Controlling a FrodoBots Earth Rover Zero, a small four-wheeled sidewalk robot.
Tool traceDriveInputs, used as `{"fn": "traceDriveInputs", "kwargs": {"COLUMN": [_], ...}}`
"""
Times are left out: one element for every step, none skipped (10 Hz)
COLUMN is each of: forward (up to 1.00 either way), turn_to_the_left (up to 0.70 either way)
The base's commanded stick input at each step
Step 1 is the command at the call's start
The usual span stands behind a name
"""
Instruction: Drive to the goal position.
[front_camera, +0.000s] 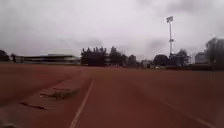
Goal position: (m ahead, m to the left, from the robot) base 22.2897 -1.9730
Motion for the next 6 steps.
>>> {"fn": "traceDriveInputs", "kwargs": {"forward": [0.5,0.5,0.5,0.5,0.5,0.5], "turn_to_the_left": [0.0,0.0,0.0,0.0,0.0,0.0]}}
